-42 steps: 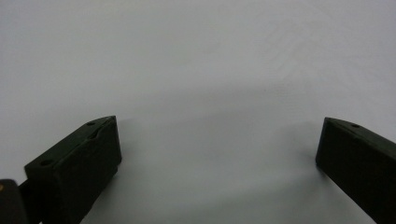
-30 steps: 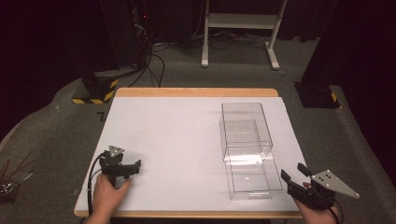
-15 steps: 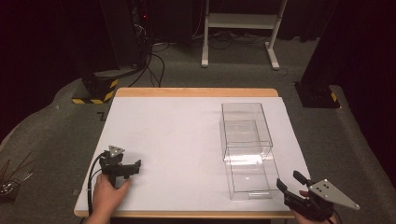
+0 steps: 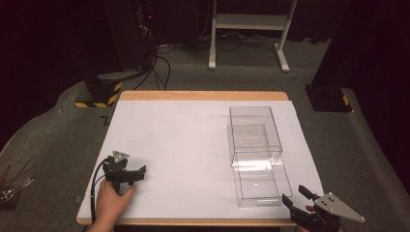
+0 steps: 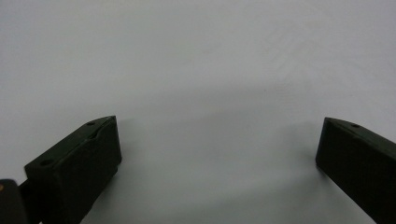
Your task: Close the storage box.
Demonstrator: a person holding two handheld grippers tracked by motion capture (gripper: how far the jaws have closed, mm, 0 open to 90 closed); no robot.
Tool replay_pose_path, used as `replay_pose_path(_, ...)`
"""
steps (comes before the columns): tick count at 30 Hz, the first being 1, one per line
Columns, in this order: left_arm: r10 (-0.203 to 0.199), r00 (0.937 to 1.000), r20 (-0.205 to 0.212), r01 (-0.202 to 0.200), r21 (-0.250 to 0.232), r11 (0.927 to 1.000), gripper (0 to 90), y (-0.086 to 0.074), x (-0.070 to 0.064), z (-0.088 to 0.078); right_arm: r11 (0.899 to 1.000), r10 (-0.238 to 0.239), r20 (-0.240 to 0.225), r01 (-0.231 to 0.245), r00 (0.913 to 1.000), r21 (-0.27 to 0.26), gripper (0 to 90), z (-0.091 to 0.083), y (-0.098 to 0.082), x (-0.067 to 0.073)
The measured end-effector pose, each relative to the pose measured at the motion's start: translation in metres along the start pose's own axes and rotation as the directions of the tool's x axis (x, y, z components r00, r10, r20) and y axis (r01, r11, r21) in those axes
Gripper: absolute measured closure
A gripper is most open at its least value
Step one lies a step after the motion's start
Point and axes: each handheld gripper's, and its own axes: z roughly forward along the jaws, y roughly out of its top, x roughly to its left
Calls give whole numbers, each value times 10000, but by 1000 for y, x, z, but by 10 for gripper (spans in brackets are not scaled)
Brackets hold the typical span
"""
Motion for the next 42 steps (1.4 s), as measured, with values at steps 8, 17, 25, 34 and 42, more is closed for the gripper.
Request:
replay_pose_path(8, 0, 10000, 5, 0, 1, 10000, 4, 0, 0, 0, 9999, -86, 17, 86, 10000, -137, 324, 4, 1, 4)
replay_pose_path(17, -2, 10000, 6, 2, 2, 10000, 3, 0, 0, 0, 9997, -145, 149, 148, 9998, -209, 326, 12, 4, 7)
replay_pose_path(25, -5, 10000, 7, 5, 0, 10000, 3, 0, 0, 0, 9995, -249, 222, 253, 9994, -193, 324, 23, 9, 8)
replay_pose_path(34, -3, 10000, 5, 3, 0, 10000, 3, 0, 0, 0, 9991, -383, 321, 388, 9987, -143, 324, 32, 18, 3)
replay_pose_path(42, -6, 10000, 4, 6, 4, 10000, 3, 0, 0, 0, 9995, -218, 349, 226, 9992, -232, 330, 34, 18, 0)
